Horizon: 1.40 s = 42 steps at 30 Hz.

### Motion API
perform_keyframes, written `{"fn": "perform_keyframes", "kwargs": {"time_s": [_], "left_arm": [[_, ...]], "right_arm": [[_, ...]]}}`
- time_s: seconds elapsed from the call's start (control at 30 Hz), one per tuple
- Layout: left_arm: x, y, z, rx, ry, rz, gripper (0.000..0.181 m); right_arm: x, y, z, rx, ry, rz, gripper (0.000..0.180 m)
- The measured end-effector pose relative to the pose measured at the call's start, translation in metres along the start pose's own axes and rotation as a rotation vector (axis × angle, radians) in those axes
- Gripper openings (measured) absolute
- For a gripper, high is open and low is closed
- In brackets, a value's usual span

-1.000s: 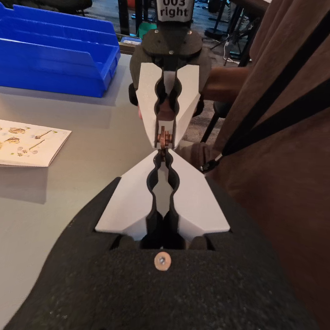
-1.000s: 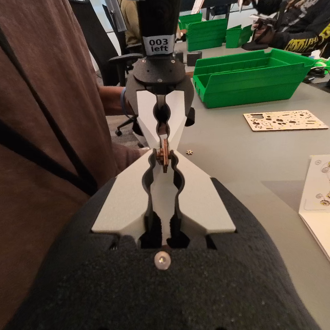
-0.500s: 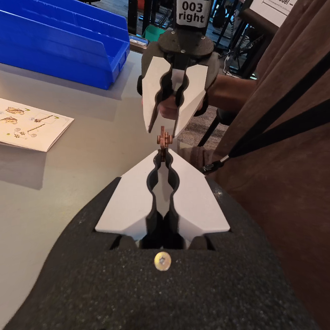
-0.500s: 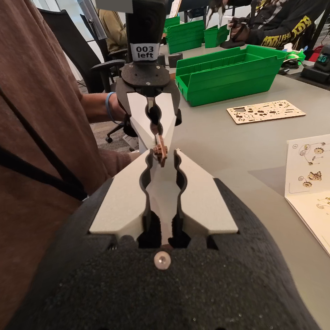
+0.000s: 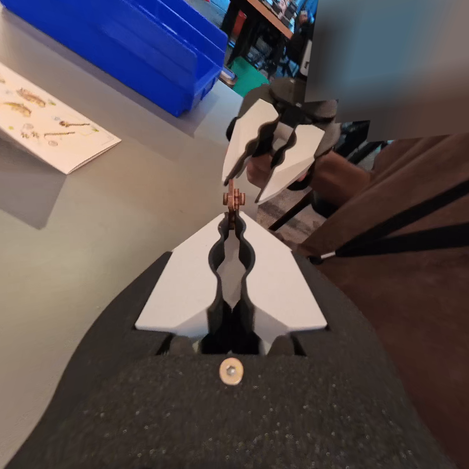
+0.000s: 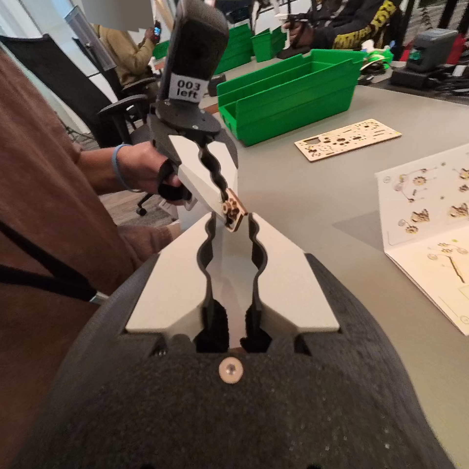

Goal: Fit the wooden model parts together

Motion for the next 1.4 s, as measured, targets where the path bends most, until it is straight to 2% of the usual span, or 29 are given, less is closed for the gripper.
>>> {"fn": "perform_keyframes", "kwargs": {"time_s": [0.1,0.2,0.47,0.57,0.7,0.9,1.07,1.4], "left_arm": [[-0.003,0.010,-0.002,-0.119,-0.045,0.016,0.000],[-0.005,0.014,-0.003,-0.156,-0.076,0.059,0.000],[-0.017,0.016,-0.002,-0.033,-0.101,0.277,0.002],[-0.029,0.019,0.002,-0.017,-0.167,0.310,0.001],[-0.033,0.026,0.005,0.034,-0.158,0.359,0.001],[-0.005,0.042,0.015,0.065,-0.115,0.379,0.001],[0.029,0.058,0.026,0.009,-0.083,0.300,0.001],[0.057,0.067,0.036,0.032,0.054,0.278,0.000]], "right_arm": [[0.000,-0.005,0.001,0.045,-0.014,-0.046,0.025],[0.001,-0.005,0.002,0.074,-0.048,-0.097,0.025],[0.002,0.002,0.005,-0.011,-0.092,-0.288,0.023],[-0.002,-0.003,0.001,-0.026,-0.045,-0.346,0.023],[-0.014,-0.021,-0.007,0.003,0.026,-0.447,0.022],[-0.033,-0.054,-0.020,0.229,0.053,-0.488,0.022],[-0.047,-0.074,-0.028,0.420,-0.009,-0.445,0.023],[-0.052,-0.084,-0.038,0.447,0.038,-0.427,0.025]]}}
Point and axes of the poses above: each gripper's, where its closed fingertips meet, x out along the fingers, z out of its top, y = z × x across the jaws, the point moved 10 cm from there along -x, back along the fingers, and after that the axes turned 6 degrees about -z, right-handed, at the moved point
